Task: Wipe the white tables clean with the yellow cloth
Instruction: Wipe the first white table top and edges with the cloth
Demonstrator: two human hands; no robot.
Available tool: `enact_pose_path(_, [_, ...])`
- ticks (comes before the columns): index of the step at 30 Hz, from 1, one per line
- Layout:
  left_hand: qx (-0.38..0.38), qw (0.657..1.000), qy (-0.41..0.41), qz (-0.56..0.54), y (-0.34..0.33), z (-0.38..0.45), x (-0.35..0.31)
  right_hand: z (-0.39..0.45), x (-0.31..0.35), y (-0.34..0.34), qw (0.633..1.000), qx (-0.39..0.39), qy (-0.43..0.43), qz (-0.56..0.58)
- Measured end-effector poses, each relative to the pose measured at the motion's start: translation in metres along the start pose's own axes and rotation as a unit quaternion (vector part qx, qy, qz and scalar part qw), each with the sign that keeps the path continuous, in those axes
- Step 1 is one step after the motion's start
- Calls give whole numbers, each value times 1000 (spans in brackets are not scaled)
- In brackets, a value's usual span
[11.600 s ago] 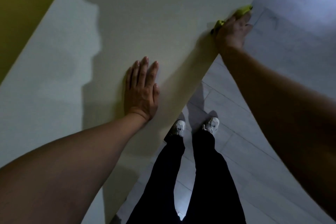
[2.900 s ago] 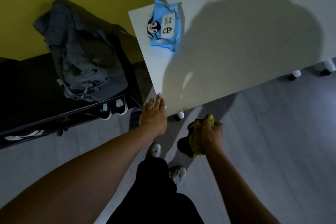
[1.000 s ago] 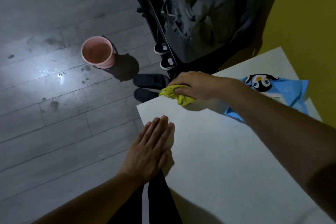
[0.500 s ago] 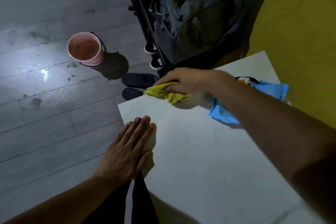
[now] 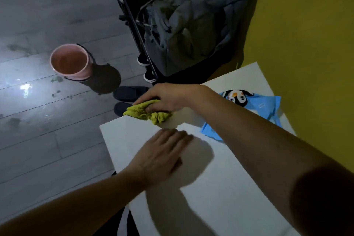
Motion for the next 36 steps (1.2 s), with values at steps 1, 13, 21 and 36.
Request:
enact_pose_path(1, [10,1000,-23,-6,-3,8,-11,-2,-4,2,1000,2,-2,12])
enact_pose_path(13, [130,991,-26,11,-32,24,-55,-5,-10,9,999,28,-11,43])
enact_pose_path(21, [63,997,30,-26,-15,-47,-31,-13,-10,-1,999,-43,10,28])
enact_pose_path(36, [31,987,158,1,-16,-48,21,-96,-128,44,967,-234,-81,-49])
Point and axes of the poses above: each hand's wrist, its own z-axis towards the middle knuckle, its own y-axis out of the back of the hand, x = y × z, the point moved 6 cm from there along z, towards the middle knuckle
